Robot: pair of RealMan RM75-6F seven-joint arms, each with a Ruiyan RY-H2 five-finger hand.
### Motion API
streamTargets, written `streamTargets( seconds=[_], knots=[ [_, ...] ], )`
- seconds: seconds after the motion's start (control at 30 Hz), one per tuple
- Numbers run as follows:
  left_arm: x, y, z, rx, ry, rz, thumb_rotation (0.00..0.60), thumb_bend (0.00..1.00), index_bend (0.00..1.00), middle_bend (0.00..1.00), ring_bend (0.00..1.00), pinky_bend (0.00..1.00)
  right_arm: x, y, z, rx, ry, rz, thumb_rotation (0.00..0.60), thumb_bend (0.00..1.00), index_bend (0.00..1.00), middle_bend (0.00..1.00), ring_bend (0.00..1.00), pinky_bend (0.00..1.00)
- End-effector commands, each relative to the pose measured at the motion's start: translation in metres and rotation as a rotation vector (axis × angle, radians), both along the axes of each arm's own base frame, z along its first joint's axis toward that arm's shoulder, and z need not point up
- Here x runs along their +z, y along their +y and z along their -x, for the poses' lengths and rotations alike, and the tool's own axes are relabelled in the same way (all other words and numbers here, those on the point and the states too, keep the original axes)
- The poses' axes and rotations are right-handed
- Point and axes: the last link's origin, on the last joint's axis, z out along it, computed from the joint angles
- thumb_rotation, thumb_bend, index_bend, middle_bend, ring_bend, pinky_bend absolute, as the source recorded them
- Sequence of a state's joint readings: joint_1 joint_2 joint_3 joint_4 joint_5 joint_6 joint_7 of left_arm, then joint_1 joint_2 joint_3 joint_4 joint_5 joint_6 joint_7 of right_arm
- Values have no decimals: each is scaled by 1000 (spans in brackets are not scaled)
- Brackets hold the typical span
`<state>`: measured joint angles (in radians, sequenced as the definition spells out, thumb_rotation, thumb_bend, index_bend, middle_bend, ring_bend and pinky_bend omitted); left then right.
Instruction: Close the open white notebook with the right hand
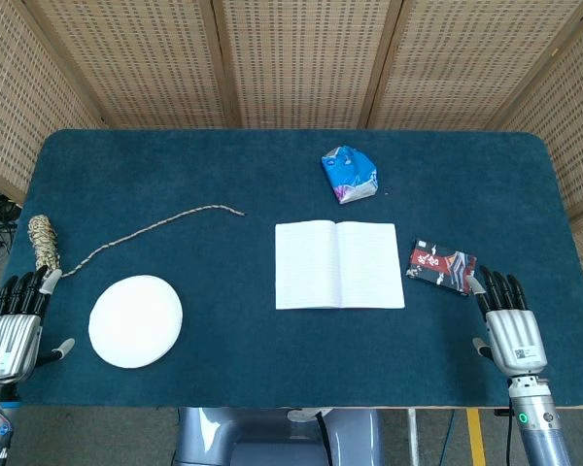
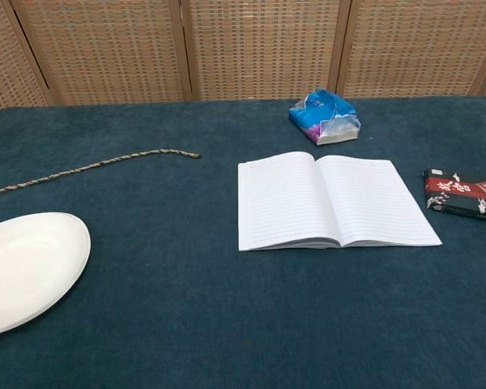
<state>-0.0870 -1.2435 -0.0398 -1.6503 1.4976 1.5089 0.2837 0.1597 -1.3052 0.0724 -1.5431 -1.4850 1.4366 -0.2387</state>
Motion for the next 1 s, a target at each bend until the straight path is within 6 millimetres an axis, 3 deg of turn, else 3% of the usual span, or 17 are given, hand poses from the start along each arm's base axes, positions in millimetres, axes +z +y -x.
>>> streamTargets(
  seconds=[0.03,1.0],
  knots=[
    [0,0,0,-3,-1,-1,600,100,0,0,0,0,1,0,0,1,0,3,600,149,0,0,0,0],
    [4,1,-3,-14,-13,-20,600,100,0,0,0,0,-9,-4,0,-5,0,-27,600,149,0,0,0,0]
  ],
)
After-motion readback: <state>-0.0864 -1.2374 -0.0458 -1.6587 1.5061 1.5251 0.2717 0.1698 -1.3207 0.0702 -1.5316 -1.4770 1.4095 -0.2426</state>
